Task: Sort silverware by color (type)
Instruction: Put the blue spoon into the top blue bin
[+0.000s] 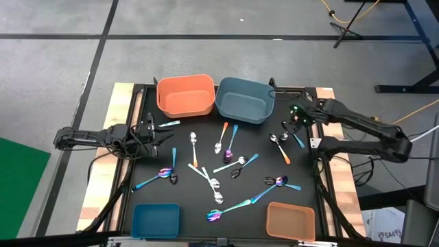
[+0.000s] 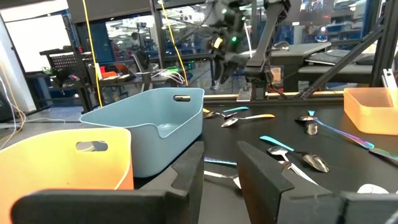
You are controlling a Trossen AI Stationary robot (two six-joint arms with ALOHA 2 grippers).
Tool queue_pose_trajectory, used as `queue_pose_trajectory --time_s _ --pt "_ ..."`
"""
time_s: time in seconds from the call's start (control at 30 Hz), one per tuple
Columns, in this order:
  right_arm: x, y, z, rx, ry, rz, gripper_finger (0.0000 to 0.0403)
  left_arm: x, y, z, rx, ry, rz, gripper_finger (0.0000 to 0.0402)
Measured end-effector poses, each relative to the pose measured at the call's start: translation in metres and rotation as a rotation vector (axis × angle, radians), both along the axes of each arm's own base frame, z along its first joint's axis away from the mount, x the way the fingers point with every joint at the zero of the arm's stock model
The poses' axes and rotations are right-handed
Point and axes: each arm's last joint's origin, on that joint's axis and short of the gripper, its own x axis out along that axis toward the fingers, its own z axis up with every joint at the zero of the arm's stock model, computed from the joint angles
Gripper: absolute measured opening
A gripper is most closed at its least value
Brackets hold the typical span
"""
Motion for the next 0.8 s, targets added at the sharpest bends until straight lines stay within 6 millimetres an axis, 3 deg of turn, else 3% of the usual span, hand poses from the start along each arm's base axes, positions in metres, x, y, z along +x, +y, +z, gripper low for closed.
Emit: queue_pose_trajectory --time_s 0.43,0.63,0.8 --pt "0.023 -0.024 -0.042 0.194 0.242 0.113 0.0224 0.0 0.0 0.0 -0.007 -0.002 0.0 0.0089" --pt "0.014 -0.017 -0.066 0.247 0.309 0.111 0.0224 0.0 0.0 0.0 -0.007 -0.002 0.0 0.0089" --pt "0.009 -0.011 -0.081 0.297 0.263 0.063 0.0224 0.0 0.0 0.0 -0.008 -0.002 0.0 0.0089"
